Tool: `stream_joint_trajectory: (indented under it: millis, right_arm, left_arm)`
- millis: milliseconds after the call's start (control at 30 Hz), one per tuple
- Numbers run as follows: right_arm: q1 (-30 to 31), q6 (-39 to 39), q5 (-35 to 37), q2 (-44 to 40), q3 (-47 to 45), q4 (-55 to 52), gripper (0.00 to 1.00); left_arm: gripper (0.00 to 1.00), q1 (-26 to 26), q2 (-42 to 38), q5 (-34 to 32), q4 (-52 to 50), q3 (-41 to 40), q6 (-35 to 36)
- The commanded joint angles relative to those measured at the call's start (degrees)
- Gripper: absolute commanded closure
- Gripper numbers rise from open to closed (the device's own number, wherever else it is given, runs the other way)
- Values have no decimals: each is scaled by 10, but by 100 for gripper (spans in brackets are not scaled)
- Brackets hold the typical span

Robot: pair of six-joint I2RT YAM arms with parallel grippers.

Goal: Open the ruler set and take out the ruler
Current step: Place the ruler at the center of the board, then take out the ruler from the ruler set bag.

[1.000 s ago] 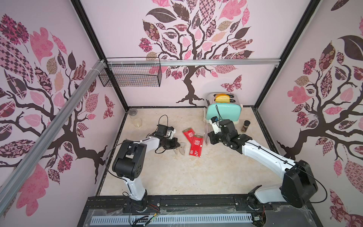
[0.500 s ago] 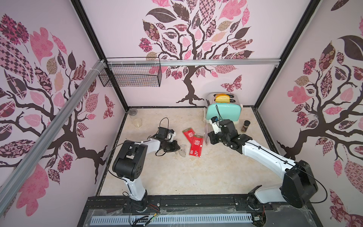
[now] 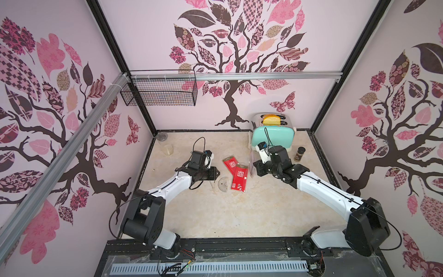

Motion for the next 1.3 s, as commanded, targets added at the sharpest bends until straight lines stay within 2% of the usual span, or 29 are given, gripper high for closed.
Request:
stream_joint_trajectory:
  millis: [0, 67, 233, 433, 600, 1167, 1267]
  right_arm:
    - [-2, 13, -32, -3, -5, 22, 100]
    - [0, 18, -44, 1, -5, 29, 100]
    - [11, 23, -59, 9, -2, 44, 100]
    - [23, 30, -77, 19, 2, 58, 100]
    - [26, 33, -86, 20, 3, 65, 100]
    - [26, 35, -124, 2, -5, 76, 100]
    - [26, 34, -124, 0, -4, 74, 100]
  left_arm:
    - [68, -36, -33, -22, 34, 11, -19]
    - [68, -62, -48, -30, 62, 12, -36]
    - [83, -121, -47, -38, 99, 32, -54]
    - [93, -158, -13, -35, 147, 47, -76]
    - [100, -174, 17, -33, 146, 69, -78]
    - [100, -174, 67, -76, 131, 75, -71]
    - [93, -174, 72, -71, 134, 77, -71]
